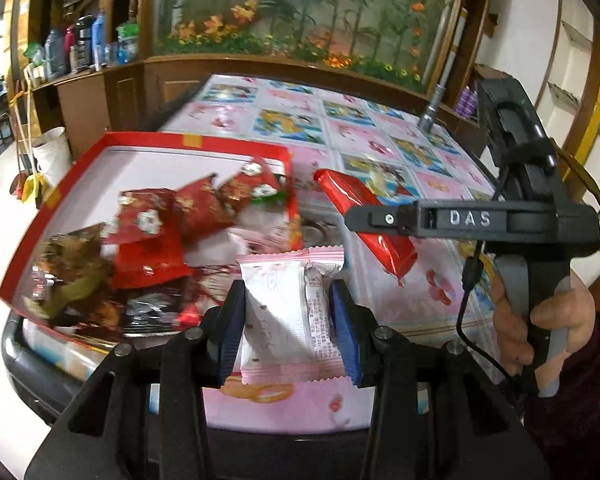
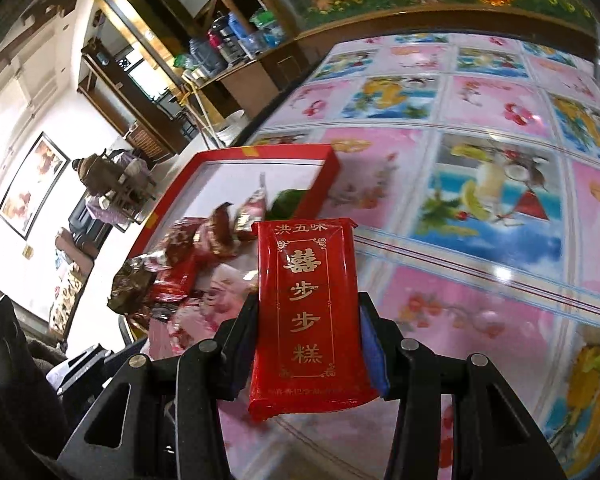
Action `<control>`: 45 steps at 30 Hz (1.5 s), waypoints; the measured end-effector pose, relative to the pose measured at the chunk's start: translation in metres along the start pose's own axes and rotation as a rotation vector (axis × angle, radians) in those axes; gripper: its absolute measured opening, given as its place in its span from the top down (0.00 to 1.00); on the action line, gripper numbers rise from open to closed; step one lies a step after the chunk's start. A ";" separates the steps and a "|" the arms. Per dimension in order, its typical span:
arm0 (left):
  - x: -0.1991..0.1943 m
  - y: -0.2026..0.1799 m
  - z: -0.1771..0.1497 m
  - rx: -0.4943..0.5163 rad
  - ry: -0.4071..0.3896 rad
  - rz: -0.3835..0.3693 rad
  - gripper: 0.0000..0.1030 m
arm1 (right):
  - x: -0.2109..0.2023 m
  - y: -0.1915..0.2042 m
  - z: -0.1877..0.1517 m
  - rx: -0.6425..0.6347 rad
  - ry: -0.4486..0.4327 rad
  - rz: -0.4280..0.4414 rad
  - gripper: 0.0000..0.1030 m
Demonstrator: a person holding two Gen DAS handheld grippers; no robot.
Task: Organize snacks
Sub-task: 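Lift and carry both held snacks toward the white box with both tools, then lower both snacks into the box and open both tools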
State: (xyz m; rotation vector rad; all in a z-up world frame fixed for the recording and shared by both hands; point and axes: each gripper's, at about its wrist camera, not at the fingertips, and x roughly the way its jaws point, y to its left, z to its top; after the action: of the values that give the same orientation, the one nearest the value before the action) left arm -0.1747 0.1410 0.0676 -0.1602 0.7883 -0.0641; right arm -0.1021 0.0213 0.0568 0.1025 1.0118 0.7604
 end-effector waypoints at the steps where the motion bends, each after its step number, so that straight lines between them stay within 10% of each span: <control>1: -0.002 0.004 0.000 -0.005 -0.007 0.005 0.61 | 0.001 0.004 0.000 -0.007 0.001 0.001 0.54; 45: 0.042 0.106 0.027 -0.067 0.021 0.200 0.61 | 0.089 0.085 0.022 -0.112 0.068 -0.065 0.55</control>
State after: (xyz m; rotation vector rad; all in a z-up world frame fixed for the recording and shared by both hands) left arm -0.1268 0.2443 0.0392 -0.1433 0.8238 0.1497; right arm -0.1021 0.1455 0.0391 -0.0528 1.0305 0.7638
